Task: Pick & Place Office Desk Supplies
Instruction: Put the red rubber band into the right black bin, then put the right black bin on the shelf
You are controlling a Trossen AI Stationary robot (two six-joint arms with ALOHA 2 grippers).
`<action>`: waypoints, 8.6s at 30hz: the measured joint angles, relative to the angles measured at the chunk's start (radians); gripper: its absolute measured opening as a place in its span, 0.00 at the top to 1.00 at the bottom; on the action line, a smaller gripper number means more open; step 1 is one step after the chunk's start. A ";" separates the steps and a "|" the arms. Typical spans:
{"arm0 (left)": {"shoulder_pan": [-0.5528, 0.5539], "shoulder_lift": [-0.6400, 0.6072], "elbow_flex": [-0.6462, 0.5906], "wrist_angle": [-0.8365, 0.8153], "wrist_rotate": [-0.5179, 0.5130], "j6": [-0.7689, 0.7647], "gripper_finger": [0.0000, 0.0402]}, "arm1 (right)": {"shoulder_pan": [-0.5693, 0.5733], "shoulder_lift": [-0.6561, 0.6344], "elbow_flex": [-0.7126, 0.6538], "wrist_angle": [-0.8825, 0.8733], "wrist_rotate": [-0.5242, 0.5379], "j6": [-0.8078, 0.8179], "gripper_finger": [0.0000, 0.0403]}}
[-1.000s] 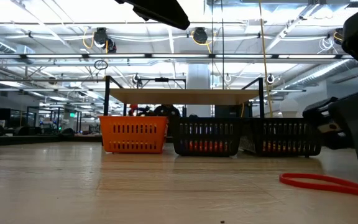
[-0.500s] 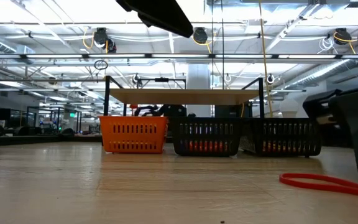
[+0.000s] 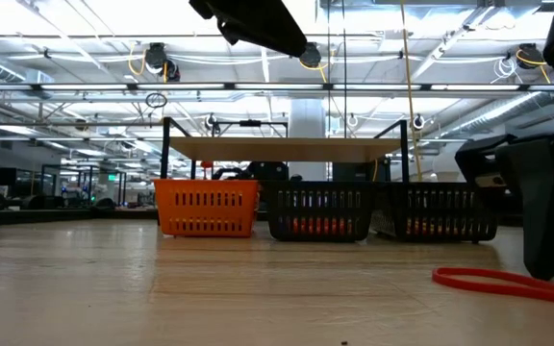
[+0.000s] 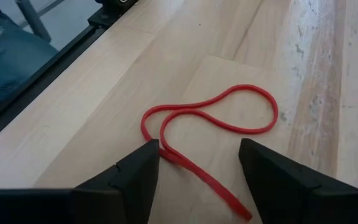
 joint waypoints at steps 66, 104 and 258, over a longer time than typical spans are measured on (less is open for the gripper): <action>0.002 0.000 0.000 -0.007 0.009 -0.118 0.78 | -0.067 -0.838 -0.002 -0.339 0.557 -0.218 1.00; 0.030 0.000 0.000 0.018 0.009 -0.170 0.78 | -0.134 -0.844 -0.001 -0.528 0.779 0.089 1.00; -0.135 0.000 0.225 -0.459 -0.303 -0.366 0.78 | -0.985 -0.546 0.756 -1.477 -0.002 -0.600 1.00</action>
